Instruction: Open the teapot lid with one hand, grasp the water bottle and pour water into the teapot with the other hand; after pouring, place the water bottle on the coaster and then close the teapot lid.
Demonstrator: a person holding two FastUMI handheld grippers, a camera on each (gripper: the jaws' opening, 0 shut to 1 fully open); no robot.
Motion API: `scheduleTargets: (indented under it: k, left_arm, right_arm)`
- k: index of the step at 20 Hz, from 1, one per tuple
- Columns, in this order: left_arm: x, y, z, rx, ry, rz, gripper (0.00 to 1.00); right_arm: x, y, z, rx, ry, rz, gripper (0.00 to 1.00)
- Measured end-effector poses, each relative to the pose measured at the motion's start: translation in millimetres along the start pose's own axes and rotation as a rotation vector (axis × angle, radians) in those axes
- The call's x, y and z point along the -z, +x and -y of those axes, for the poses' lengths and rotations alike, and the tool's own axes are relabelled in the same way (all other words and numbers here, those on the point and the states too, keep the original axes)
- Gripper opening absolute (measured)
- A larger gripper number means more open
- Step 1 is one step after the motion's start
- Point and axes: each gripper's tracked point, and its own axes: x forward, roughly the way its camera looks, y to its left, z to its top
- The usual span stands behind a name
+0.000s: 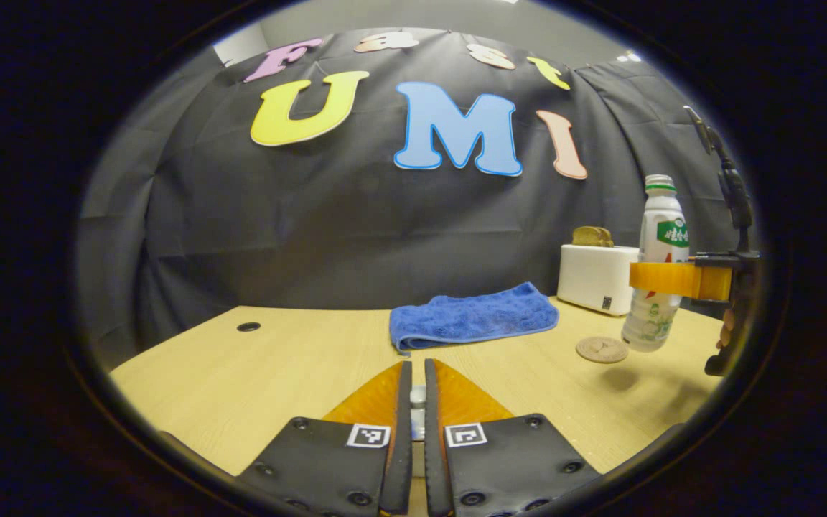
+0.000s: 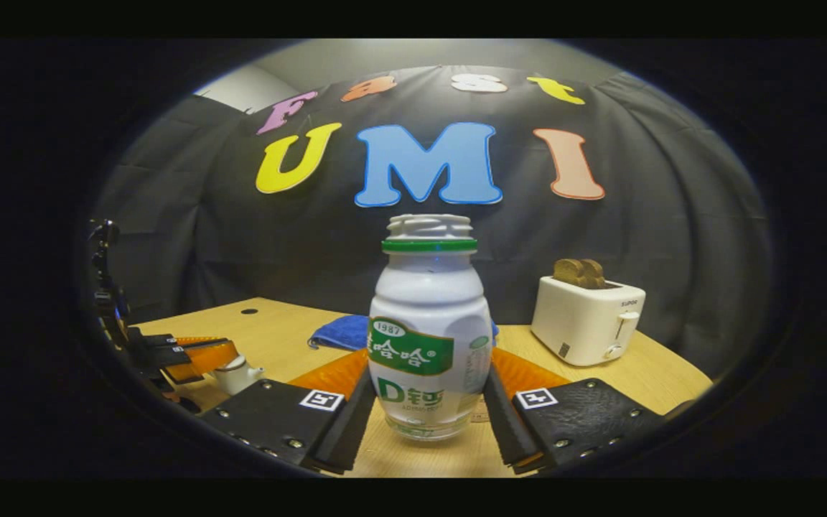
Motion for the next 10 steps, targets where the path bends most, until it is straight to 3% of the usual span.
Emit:
scheduleTargets:
  k: [2,3,4,10]
  left_arm:
    - [-2,-3,-7,-0.014,-0.008,0.004,0.26]
    - [-3,-5,-11,-0.020,-0.016,0.007,0.41]
    - [-5,-6,-12,-0.011,-0.034,0.014,0.48]
    - [-48,-41,-35,-0.046,-0.114,0.153,0.73]
  right_arm:
    - [1,1,2,0.007,-0.002,0.000,0.73]
    - [1,2,5,0.012,-0.001,0.003,0.72]
    - [-1,2,8,0.020,-0.002,0.007,0.72]
    - [-7,30,42,0.074,0.034,-0.001,0.72]
